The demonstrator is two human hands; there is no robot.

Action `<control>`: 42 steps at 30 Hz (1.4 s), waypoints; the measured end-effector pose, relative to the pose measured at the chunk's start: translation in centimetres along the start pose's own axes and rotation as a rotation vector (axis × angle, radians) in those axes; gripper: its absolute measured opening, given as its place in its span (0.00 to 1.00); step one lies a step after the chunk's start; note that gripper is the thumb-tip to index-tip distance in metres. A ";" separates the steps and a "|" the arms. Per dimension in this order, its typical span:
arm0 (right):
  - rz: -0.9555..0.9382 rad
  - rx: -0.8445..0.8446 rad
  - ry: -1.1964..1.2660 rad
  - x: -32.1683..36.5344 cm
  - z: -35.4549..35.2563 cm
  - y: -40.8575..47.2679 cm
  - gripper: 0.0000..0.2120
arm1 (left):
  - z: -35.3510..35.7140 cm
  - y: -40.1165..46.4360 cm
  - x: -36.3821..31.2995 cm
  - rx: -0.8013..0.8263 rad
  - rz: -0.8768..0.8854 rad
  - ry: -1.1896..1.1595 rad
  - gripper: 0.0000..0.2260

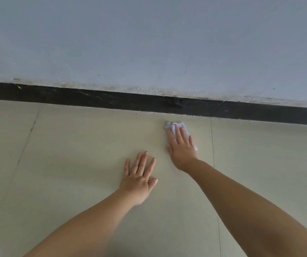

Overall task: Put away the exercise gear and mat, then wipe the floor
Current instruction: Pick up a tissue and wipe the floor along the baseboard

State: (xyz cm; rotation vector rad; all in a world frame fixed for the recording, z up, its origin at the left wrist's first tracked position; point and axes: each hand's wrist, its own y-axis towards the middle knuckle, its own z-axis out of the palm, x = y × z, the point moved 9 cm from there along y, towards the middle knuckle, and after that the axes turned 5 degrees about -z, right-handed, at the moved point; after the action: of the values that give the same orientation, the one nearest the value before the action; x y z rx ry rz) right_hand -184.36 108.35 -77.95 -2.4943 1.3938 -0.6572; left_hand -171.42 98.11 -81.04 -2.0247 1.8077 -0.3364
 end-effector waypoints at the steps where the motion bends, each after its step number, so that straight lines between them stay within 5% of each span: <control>1: -0.134 0.037 -0.029 2.6 0.9 -0.1 0.28 | 0.0 0.0 0.0 -0.003 0.001 -0.006 0.30; 3: -0.312 0.059 -0.056 4.2 1.8 -1.8 0.32 | -0.3 -0.2 0.0 -0.015 0.004 -0.019 0.29; 5: -0.273 0.010 -0.052 0.5 1.5 -4.0 0.31 | -0.5 -0.3 -0.1 -0.014 0.012 -0.049 0.30; 10: 0.360 -0.178 0.024 -15.9 -0.1 -11.8 0.27 | -0.6 -0.3 -0.5 -0.069 0.063 -0.027 0.29; 13: 0.559 -0.153 0.078 -16.4 -0.1 -11.3 0.28 | -0.8 -0.4 -0.6 -0.103 0.051 -0.011 0.29; 15: 0.446 -0.144 0.033 -12.0 0.1 -7.9 0.29 | -1.7 -0.4 -0.6 -0.127 0.050 -0.027 0.29; 21: -0.442 -0.016 -0.191 6.3 5.9 -7.9 0.25 | -7.2 0.0 4.7 -0.306 0.162 -0.113 0.21; 24: -0.632 0.001 -0.282 5.9 7.8 -11.8 0.27 | -6.6 -0.4 8.2 -0.267 0.023 -0.063 0.25; 26: -0.439 -0.068 -0.290 0.4 6.5 -12.1 0.25 | -4.3 -1.2 8.6 -0.159 -0.045 -0.026 0.32; 28: -0.036 -0.202 -0.161 -8.1 3.6 -12.9 0.26 | -2.2 -1.7 8.3 -0.042 -0.098 -0.033 0.36; 31: 0.539 -0.237 0.102 -18.5 1.2 -16.6 0.27 | -1.7 -1.4 8.3 0.013 -0.162 -0.013 0.29; 34: 0.697 -0.180 0.155 -17.7 1.2 -16.5 0.28 | -2.6 -1.5 8.4 0.057 -0.162 0.023 0.27; 36: 0.539 -0.139 0.097 -12.3 2.5 -14.1 0.29 | -2.9 -1.6 8.3 0.059 -0.165 0.030 0.26; 42: -0.452 -0.033 -0.225 9.1 9.6 -14.0 0.32 | -3.1 -1.3 7.8 0.081 -0.219 -0.071 0.26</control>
State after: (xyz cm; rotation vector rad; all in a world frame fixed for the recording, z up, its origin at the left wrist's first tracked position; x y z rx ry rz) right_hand -165.13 107.75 -78.42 -2.8289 0.7742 -0.4082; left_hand -170.58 90.11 -78.34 -2.1530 1.5093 -0.3885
